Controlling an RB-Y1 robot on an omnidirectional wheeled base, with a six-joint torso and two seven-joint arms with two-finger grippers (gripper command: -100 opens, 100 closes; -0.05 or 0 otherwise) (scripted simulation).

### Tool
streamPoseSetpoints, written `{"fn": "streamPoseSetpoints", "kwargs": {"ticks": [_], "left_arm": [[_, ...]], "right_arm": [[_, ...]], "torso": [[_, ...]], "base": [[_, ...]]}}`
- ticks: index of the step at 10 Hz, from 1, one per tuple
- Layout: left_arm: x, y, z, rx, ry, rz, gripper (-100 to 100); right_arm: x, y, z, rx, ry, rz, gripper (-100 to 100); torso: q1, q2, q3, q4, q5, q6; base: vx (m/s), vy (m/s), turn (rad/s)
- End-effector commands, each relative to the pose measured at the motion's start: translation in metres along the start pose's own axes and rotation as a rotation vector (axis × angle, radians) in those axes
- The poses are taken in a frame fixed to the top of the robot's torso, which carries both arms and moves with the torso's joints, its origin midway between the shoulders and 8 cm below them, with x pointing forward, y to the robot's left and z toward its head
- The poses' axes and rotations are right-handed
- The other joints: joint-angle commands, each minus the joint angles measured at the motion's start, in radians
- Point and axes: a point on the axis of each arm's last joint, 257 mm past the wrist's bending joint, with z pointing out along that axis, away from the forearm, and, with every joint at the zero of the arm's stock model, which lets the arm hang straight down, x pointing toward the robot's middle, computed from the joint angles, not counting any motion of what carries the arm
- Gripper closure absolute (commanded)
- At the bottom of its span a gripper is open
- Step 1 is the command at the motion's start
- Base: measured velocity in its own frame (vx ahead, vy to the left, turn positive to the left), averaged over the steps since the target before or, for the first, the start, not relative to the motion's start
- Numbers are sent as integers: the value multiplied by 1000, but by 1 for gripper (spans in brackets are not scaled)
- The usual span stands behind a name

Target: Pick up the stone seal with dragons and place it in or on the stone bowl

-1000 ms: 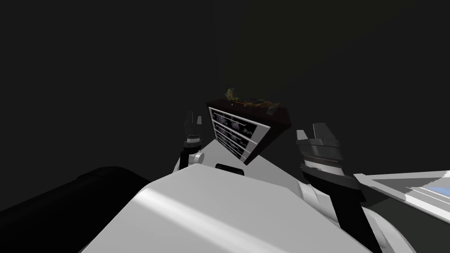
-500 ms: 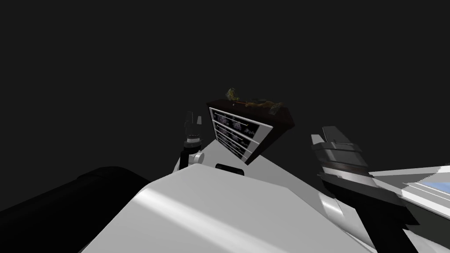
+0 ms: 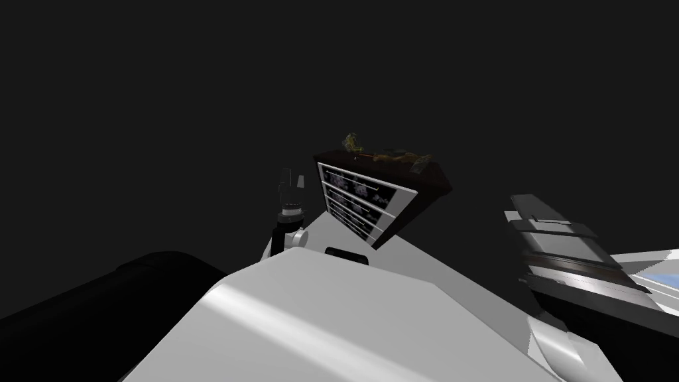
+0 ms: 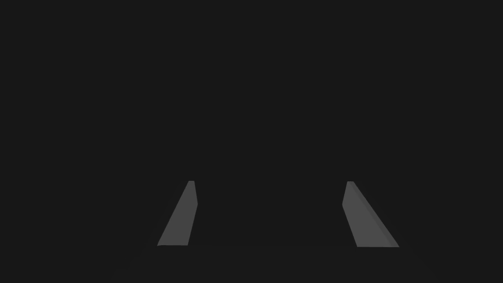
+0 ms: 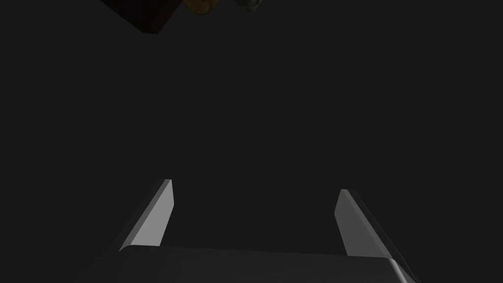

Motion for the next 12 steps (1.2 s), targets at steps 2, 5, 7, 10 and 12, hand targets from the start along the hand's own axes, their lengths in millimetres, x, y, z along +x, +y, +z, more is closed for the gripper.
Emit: {"fn": "streamPoseSetpoints", "kwargs": {"ticks": [2, 5, 7, 10, 12], "left_arm": [[0, 0, 0, 0, 0, 0, 0], [0, 0, 0, 0, 0, 0, 0], [0, 0, 0, 0, 0, 0, 0], [0, 0, 0, 0, 0, 0, 0], [0, 0, 0, 0, 0, 0, 0]], "right_arm": [[-22, -16, -6, 61, -10, -101, -100], [-46, -32, -12, 136, -13, -212, -100], [-67, -47, -19, 212, -10, -312, -100], [-90, -62, -26, 286, -8, -413, -100], [-109, -76, -35, 361, 2, -502, -100]], "torso": [[-1, 0, 0, 0, 0, 0], [-1, -1, -1, 0, 0, 0], [1, -3, -2, -1, 0, 0], [3, -6, -3, -1, 1, -1], [-1, -3, -2, -1, 0, -1]], "base": [[11, 73, 0], [26, 81, 17], [63, 126, 56], [74, 123, 67], [50, 90, 94]]}}
